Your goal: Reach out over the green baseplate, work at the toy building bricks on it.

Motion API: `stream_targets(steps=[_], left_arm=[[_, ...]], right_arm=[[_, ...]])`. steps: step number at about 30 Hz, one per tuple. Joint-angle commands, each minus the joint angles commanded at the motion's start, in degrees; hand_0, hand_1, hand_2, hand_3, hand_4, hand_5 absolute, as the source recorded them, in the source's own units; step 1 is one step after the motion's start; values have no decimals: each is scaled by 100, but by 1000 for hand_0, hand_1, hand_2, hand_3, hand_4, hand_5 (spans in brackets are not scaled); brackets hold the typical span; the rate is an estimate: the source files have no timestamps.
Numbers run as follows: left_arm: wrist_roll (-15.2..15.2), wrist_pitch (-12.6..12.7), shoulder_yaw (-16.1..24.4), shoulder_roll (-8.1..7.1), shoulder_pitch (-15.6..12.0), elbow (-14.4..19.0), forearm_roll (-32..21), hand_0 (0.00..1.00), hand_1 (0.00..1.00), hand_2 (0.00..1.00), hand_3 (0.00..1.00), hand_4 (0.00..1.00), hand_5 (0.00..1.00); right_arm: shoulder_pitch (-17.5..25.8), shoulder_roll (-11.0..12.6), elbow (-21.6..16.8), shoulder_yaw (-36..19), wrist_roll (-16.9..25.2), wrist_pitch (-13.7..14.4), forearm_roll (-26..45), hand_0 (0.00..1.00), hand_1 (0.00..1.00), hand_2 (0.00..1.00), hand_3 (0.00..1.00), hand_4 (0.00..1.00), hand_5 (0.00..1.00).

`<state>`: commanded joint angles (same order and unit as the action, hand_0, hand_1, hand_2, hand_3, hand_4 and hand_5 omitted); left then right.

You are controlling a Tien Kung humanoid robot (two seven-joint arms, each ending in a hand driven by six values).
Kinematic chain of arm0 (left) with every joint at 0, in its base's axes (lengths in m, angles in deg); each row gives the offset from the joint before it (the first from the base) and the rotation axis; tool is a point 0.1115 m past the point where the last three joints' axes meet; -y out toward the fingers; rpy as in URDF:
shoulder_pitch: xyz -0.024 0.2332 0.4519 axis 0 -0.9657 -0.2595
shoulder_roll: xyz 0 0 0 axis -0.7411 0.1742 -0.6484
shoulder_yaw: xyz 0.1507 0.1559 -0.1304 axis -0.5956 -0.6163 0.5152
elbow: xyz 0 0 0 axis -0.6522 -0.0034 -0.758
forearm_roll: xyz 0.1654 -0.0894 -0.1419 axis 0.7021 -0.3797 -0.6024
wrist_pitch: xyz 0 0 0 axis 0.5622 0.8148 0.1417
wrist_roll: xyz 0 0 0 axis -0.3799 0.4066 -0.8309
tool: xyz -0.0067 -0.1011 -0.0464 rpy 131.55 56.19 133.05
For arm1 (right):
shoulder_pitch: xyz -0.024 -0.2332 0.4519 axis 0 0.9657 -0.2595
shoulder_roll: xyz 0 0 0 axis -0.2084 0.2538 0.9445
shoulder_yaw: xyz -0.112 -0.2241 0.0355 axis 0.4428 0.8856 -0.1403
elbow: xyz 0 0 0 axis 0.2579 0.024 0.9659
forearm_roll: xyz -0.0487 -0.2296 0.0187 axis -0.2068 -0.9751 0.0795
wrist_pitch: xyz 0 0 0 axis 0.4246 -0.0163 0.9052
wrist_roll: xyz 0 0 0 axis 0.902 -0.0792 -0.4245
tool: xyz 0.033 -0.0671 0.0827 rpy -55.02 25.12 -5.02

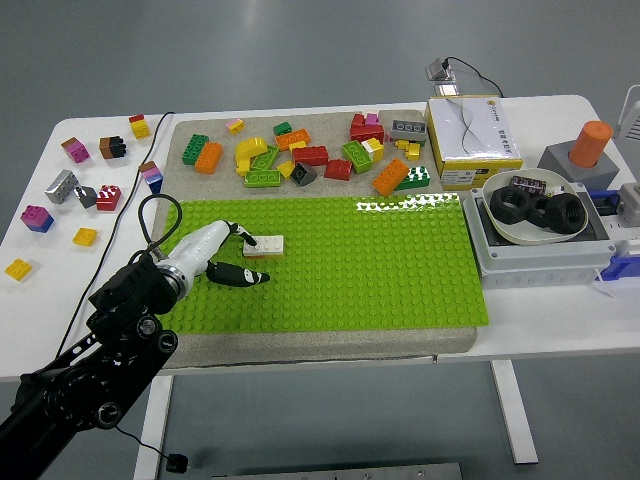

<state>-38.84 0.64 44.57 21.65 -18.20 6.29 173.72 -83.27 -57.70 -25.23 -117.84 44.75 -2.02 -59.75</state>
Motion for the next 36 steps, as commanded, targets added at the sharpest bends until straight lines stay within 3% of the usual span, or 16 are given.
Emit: stream_targets(steps=[10, 14, 15, 19, 20, 21, 26, 27, 28, 32, 33, 36], left_arm=[[-61, 152, 238, -50, -103, 318, 58, 998, 920, 910, 626, 935, 312], [-33, 384, 400, -91, -256, 718, 214, 998, 920, 910, 626, 935, 312], [-37, 434, 439, -104, -300, 811, 240, 989, 912, 896, 606, 860, 229], [-214, 738, 672, -217, -678, 1268, 210, 989, 912, 896, 606, 860, 229], [-356, 888, 754, -256, -837, 1423, 184, 989, 912, 896, 606, 860, 229], [-465, 993, 805, -277, -947, 1522, 163, 925, 863, 852, 612, 751, 124], [-1281, 1633, 998, -309, -1572, 1650, -336, 925, 863, 852, 612, 751, 124], [-1474, 1771, 1001, -293, -1689, 1597, -485, 778, 734, 727, 596, 677, 64], [-1691, 1918, 988, -271, -1791, 1539, -647, 778, 734, 727, 596, 677, 64], [-2454, 2435, 830, -172, -1966, 1393, -1256, 778, 734, 727, 596, 677, 64], [-2640, 2563, 782, -146, -1979, 1372, -1413, 733, 697, 701, 600, 647, 40], [-3056, 2780, 650, -104, -1978, 1321, -1772, 733, 697, 701, 600, 647, 40]], right_arm=[[5, -5, 0, 29, -17, -10, -20, 517, 532, 581, 626, 627, 749], [7, -19, 0, 43, -30, -21, -51, 517, 532, 581, 626, 627, 749], [7, -26, 0, 46, -32, -23, -56, 517, 533, 587, 626, 627, 748], [19, -77, 0, 125, -43, -68, -35, 517, 533, 587, 626, 627, 748], [37, -92, 0, 183, -53, -107, -13, 517, 533, 587, 626, 627, 748], [53, -100, 0, 221, -60, -132, 8, 521, 540, 621, 629, 624, 747], [147, -141, 0, 352, -140, -219, 128, 521, 540, 621, 629, 624, 747], [161, -149, 0, 361, -151, -225, 139, 518, 544, 627, 631, 624, 753], [171, -157, 0, 375, -157, -233, 161, 518, 544, 627, 631, 624, 753], [197, -176, 0, 447, -162, -284, 278, 518, 544, 627, 631, 624, 753], [201, -179, 0, 451, -170, -302, 289, 518, 544, 628, 631, 624, 753], [205, -187, 0, 444, -194, -344, 285, 518, 544, 628, 631, 624, 753]])
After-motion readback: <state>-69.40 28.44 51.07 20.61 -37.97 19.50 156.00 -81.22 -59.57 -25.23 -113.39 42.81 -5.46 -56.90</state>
